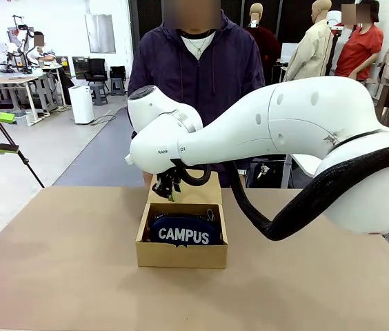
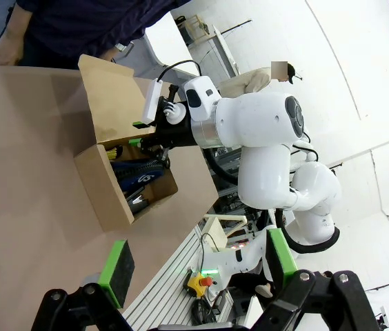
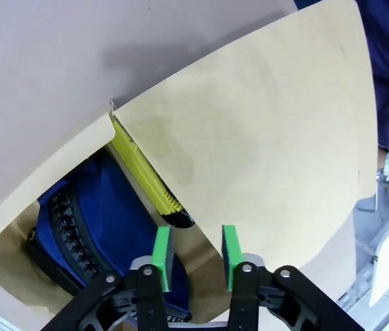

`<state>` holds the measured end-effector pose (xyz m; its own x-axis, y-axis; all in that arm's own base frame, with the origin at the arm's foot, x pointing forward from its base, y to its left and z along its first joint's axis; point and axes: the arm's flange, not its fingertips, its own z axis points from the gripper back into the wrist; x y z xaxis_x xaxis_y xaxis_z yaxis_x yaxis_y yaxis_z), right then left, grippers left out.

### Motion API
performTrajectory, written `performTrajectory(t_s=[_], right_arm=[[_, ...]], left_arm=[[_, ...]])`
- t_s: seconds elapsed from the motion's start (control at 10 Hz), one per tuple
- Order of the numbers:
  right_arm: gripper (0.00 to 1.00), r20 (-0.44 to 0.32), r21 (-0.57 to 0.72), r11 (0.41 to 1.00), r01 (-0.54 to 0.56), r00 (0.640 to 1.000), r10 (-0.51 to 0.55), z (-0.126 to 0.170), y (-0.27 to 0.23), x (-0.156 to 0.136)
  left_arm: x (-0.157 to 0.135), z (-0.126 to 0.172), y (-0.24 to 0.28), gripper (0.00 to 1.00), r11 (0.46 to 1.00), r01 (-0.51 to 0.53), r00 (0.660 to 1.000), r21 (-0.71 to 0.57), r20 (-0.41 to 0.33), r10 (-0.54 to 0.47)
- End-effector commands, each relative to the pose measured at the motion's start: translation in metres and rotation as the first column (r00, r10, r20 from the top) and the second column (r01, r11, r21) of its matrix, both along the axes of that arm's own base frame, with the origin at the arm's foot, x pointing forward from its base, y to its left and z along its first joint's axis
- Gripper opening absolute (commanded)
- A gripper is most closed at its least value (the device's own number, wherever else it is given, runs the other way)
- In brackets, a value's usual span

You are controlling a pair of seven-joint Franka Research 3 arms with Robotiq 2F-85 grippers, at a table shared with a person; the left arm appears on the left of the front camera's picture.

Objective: Pack the items into the box.
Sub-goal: Pick up the item indicated by the person and place it inside the Mailer Box.

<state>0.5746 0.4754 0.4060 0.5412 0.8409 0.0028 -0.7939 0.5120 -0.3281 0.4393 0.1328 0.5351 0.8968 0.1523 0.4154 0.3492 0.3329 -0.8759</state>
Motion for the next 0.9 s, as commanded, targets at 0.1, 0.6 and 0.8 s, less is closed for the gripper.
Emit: performTrajectory(t_s=[0.1,0.6,0.8], right_arm=[[1.0,-0.024,0.028,0.999,-0.02,1.0,0.02,0.002,-0.007,-0.005],[1.0,-0.066,0.066,0.996,0.057,0.996,-0.052,0.01,-0.016,-0.003],[1.0,-0.102,0.098,0.986,0.134,0.987,-0.124,0.035,-0.044,-0.011]], left_arm=[[-0.001,0.003,-0.001,1.0,1.0,0.001,1.0,0.004,-0.012,-0.001],[-0.001,0.003,-0.001,1.0,1.0,0.001,1.0,0.004,-0.012,-0.001],[-0.001,0.003,-0.001,1.0,1.0,0.001,1.0,0.004,-0.012,-0.001]])
